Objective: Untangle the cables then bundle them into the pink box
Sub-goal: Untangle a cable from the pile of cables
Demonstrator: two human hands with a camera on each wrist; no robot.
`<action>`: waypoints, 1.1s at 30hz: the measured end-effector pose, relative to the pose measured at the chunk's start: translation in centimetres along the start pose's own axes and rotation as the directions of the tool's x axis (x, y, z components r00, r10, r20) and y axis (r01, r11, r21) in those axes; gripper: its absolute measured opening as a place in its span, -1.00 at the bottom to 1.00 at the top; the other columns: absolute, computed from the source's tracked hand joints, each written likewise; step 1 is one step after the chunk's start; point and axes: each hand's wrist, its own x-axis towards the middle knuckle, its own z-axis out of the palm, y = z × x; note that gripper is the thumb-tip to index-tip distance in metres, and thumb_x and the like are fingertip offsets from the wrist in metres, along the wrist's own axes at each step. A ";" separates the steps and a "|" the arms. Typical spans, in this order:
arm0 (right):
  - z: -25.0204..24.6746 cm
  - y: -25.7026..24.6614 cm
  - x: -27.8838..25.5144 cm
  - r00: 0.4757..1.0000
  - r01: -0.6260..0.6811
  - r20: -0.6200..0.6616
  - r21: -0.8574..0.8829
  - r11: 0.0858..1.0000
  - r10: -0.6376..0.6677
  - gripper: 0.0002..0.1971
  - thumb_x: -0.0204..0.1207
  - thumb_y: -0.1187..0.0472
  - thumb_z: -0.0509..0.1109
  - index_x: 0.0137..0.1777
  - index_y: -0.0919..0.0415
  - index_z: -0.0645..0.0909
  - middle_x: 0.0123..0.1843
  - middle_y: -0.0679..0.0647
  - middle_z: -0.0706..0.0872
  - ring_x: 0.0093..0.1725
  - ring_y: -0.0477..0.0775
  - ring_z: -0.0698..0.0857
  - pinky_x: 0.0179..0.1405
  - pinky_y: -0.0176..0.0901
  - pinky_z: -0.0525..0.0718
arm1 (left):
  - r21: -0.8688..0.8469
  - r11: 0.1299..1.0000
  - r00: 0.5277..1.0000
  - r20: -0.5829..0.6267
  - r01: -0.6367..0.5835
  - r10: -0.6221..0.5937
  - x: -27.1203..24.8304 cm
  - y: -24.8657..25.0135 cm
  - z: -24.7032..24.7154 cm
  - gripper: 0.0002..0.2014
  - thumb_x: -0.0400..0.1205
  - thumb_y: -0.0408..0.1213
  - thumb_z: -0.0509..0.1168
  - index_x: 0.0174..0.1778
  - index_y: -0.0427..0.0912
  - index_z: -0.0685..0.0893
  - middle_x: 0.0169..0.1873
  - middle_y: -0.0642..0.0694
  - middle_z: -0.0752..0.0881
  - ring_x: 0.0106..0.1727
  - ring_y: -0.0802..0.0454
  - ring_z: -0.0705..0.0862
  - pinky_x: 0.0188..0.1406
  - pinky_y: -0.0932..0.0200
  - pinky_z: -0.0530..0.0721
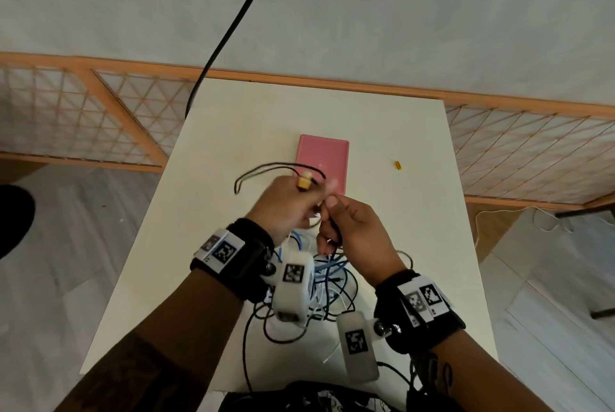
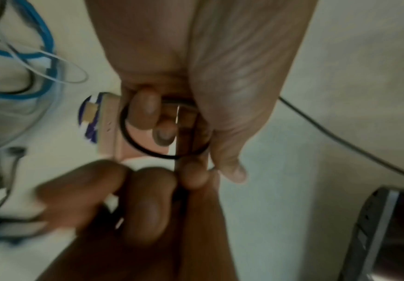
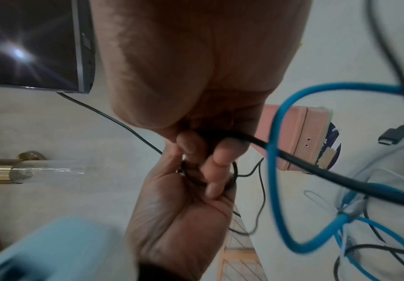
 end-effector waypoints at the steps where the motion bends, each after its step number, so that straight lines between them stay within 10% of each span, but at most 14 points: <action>1: 0.0 0.1 0.0 1.000 -0.006 0.001 0.008 1.000 0.006 -0.63 0.86 0.15 0.13 -0.16 0.28 0.55 -0.54 0.06 0.39 -0.52 0.14 0.60 -0.42 -0.09 0.61 | 0.057 0.997 0.999 0.026 -0.048 0.047 -0.6 0.1 0.2 -0.58 0.71 -0.05 0.47 -0.26 -0.36 0.69 -0.47 -0.07 0.61 -0.58 0.18 0.49 -0.51 0.29 0.47; 4: 0.3 0.2 -0.2 0.999 -0.036 0.010 0.016 0.999 0.036 -0.63 0.86 0.14 0.15 -0.17 0.29 0.54 -0.52 0.07 0.37 -0.52 0.10 0.57 -0.41 -0.16 0.58 | -0.040 0.997 0.974 -0.219 -0.065 0.054 0.9 0.1 -0.3 -0.49 0.68 0.01 0.49 -0.12 -0.52 0.76 -0.37 -0.16 0.69 -0.55 0.20 0.54 -0.51 0.32 0.52; 9: 0.4 0.2 -0.3 0.999 -0.045 -0.008 -0.015 0.999 0.045 -0.64 0.86 0.13 0.14 -0.16 0.26 0.55 -0.49 0.10 0.42 -0.47 0.18 0.67 -0.46 -0.15 0.60 | 0.097 0.994 0.997 0.062 -0.040 0.034 -0.8 0.4 0.0 -0.69 0.69 -0.01 0.49 -0.24 -0.17 0.88 -0.53 0.08 0.66 -0.53 0.19 0.53 -0.44 0.31 0.52; 13: 0.3 0.4 -0.9 0.992 -0.122 0.027 -0.013 0.993 0.122 -0.65 0.85 0.09 0.15 -0.13 0.25 0.54 -0.46 0.03 0.46 -0.53 0.01 0.62 -0.54 -0.20 0.57 | -0.178 0.983 0.975 -0.224 -0.033 -0.008 1.4 0.7 -0.5 -0.66 0.69 -0.03 0.49 -0.17 -0.26 0.90 -0.29 -0.20 0.73 -0.52 0.11 0.45 -0.59 0.31 0.39; 18: 0.1 0.6 -0.8 0.994 -0.109 -0.023 -0.036 0.993 0.108 -0.64 0.85 0.02 0.14 -0.14 0.17 0.54 -0.47 0.02 0.46 -0.47 0.16 0.62 -0.58 -0.18 0.50 | 0.067 0.998 0.991 0.130 0.010 -0.019 -0.3 0.3 0.0 -0.71 0.60 -0.07 0.56 -0.12 -0.29 0.89 -0.32 -0.26 0.71 -0.44 0.07 0.49 -0.40 0.20 0.47; 23: 0.0 -0.2 -1.0 0.993 -0.111 0.021 -0.076 0.991 0.113 -0.64 0.86 0.02 0.12 -0.08 0.22 0.55 -0.49 0.02 0.44 -0.55 0.11 0.59 -0.63 -0.23 0.41 | -0.133 0.991 0.970 -0.243 -0.002 -0.031 1.2 0.5 0.0 -0.68 0.66 -0.15 0.54 -0.07 -0.42 0.86 -0.48 -0.19 0.55 -0.44 -0.03 0.40 -0.51 0.28 0.45; 28: 0.1 -0.1 -1.2 0.995 -0.102 0.010 -0.070 0.992 0.103 -0.64 0.85 0.00 0.14 -0.09 0.21 0.54 -0.53 -0.03 0.43 -0.56 0.10 0.55 -0.64 -0.25 0.43 | 0.052 0.997 0.984 0.167 0.054 -0.062 -0.8 -0.5 0.0 -0.69 0.69 -0.03 0.49 -0.32 -0.12 0.85 -0.54 0.01 0.60 -0.48 0.08 0.46 -0.40 0.16 0.44; 33: 0.5 -0.2 -1.5 0.988 -0.143 0.051 0.002 0.990 0.143 -0.67 0.85 0.05 0.13 -0.09 0.21 0.54 -0.44 0.04 0.40 -0.57 0.06 0.54 -0.66 -0.26 0.47 | -0.180 0.983 0.968 -0.242 0.019 -0.063 1.1 0.5 -0.8 -0.65 0.71 -0.03 0.46 -0.17 -0.29 0.86 -0.29 -0.13 0.79 -0.54 0.15 0.47 -0.61 0.33 0.39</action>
